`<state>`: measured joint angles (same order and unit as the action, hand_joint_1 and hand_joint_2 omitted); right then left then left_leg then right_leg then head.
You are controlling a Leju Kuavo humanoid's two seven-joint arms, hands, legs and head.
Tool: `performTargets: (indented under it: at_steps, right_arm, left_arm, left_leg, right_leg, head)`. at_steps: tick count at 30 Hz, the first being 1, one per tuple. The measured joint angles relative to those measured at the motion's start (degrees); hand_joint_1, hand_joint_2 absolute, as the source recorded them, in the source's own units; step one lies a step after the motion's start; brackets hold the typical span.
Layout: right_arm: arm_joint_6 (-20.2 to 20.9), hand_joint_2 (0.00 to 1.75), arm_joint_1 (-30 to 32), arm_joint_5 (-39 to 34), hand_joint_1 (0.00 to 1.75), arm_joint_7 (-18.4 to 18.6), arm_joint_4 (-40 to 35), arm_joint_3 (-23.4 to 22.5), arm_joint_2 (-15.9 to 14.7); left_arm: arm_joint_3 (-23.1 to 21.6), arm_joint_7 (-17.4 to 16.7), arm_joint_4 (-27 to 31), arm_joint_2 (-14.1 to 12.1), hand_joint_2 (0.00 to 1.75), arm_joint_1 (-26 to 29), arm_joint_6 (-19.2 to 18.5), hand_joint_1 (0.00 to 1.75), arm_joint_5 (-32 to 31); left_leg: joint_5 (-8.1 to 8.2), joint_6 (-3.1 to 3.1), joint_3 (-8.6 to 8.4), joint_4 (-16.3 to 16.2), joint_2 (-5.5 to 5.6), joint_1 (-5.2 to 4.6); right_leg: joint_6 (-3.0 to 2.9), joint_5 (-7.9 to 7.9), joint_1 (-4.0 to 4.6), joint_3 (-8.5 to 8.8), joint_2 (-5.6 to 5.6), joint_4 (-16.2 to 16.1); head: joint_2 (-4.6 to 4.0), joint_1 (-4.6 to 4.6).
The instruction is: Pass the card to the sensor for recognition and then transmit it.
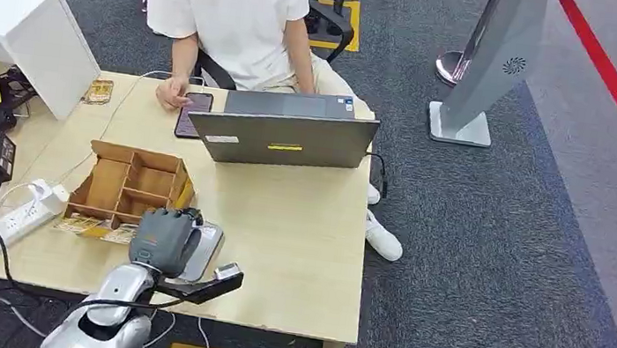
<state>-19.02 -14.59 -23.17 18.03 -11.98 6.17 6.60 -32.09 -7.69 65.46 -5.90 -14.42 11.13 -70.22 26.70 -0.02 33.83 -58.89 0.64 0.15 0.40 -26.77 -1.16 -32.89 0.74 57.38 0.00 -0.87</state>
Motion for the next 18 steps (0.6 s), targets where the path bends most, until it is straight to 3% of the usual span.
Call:
performTargets:
  at_steps: [18]
  right_arm:
    - [0.0,1.75,-0.3,1.05,0.0,0.46,-0.42,-0.2,0.0]
  left_arm:
    - [3.5,-0.35,-2.71,0.59,1.75,0.13,-1.6,1.75,-0.07]
  left_leg:
    - [0.0,0.0,0.0,0.0,0.0,0.0]
  right_leg:
    - [0.0,0.0,0.0,0.0,0.0,0.0]
  head:
    - [0.0,0.0]
